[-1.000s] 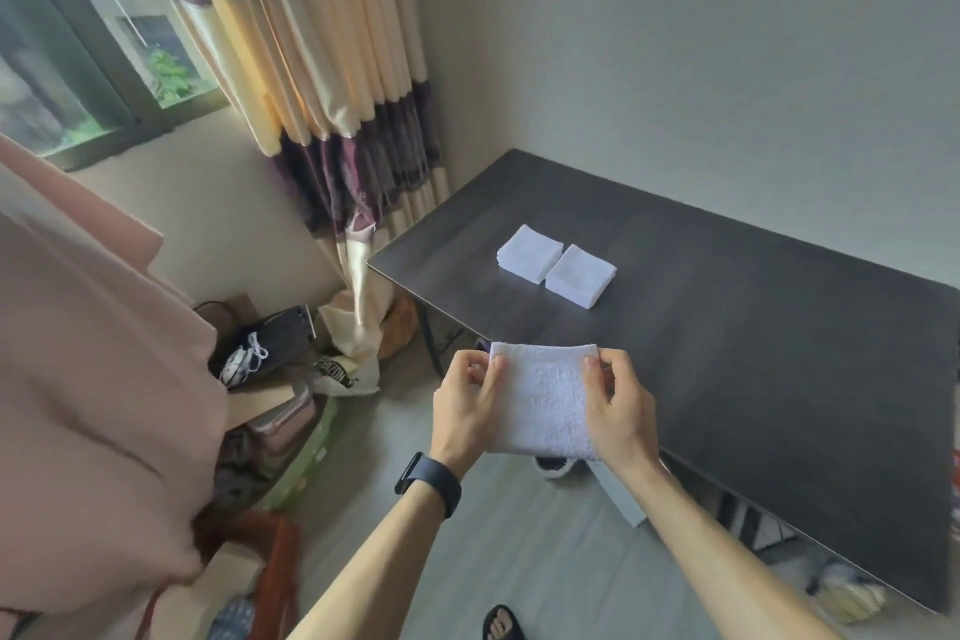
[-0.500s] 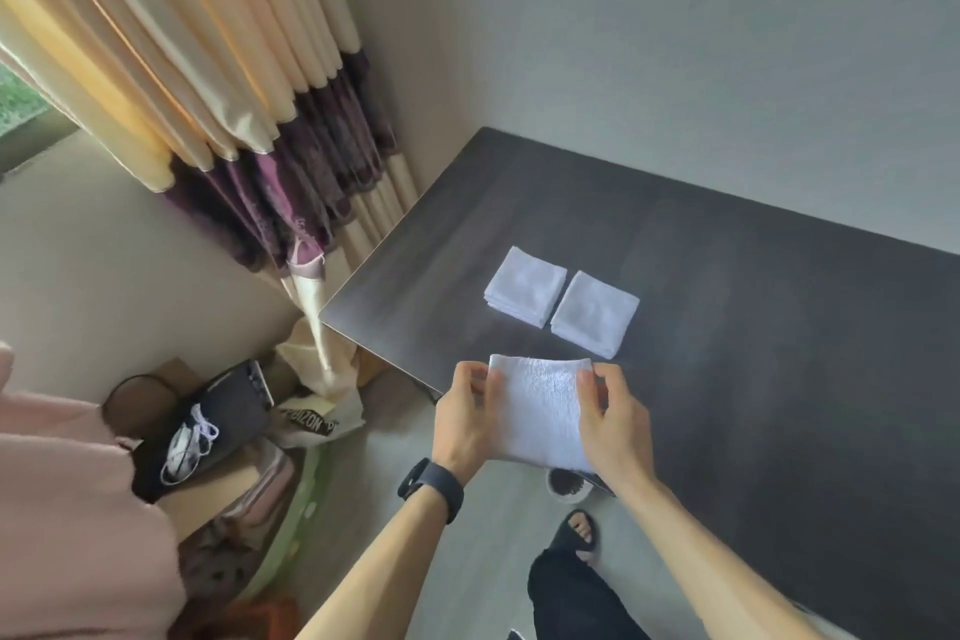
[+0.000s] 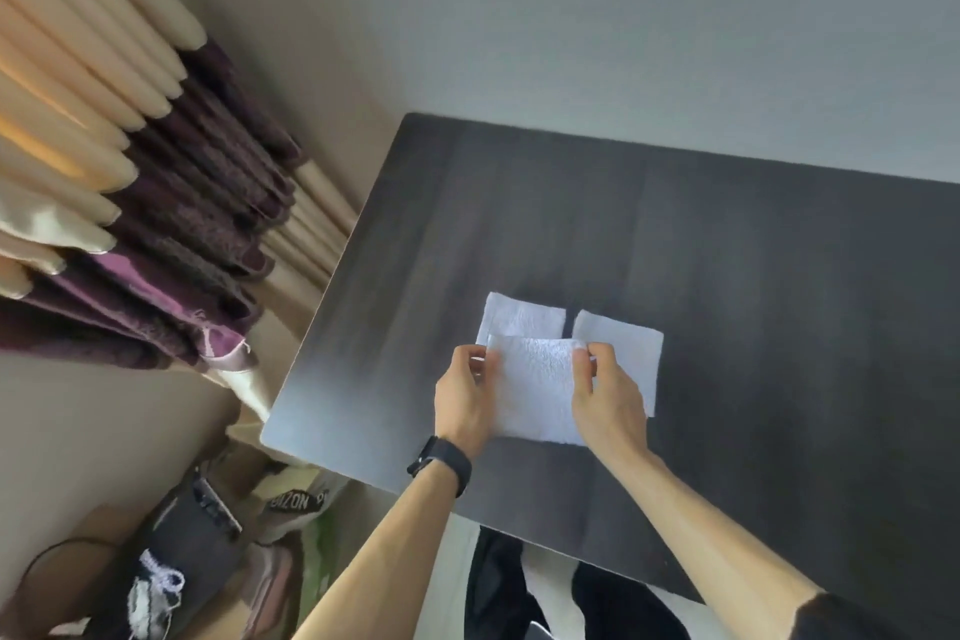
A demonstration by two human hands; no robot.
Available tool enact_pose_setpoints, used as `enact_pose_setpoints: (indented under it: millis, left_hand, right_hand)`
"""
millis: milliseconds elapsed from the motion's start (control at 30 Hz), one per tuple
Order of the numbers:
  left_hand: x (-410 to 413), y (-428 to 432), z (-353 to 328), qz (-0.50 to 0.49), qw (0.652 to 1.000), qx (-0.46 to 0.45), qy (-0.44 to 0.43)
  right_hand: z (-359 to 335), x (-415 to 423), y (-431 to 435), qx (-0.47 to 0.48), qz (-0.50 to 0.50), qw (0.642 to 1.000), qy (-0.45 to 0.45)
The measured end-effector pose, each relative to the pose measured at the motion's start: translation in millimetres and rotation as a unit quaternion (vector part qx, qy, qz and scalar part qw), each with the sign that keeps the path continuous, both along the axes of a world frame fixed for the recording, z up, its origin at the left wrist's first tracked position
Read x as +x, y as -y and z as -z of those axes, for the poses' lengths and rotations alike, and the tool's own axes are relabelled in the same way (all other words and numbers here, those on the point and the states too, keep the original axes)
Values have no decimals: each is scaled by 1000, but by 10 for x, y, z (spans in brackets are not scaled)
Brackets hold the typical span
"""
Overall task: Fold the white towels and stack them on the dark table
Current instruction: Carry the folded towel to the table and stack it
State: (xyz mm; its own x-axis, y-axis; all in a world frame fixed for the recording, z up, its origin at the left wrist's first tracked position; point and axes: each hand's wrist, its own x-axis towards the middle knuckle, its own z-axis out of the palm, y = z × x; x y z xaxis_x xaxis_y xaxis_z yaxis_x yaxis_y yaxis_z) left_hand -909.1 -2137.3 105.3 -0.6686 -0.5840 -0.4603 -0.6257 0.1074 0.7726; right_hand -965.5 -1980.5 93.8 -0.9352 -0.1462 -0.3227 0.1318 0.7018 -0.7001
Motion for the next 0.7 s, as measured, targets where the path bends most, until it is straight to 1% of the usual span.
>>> enact_pose_setpoints:
  millis: [167,333,500,700]
  left_hand:
    - [-501,383,402,61,998,7,26]
    - [-767,601,746,129,990,-13,50]
    - [-891,683,857,178,981,-35,63]
    - [-923,714,899,191,977,-54,77]
  right_hand:
    - [380,-326,354,63,62,996,9]
    - [619,-482,555,90,78,993,3]
    - [732,-563,661,99,98,990,12]
    - [742,-596,718,124,108,986,24]
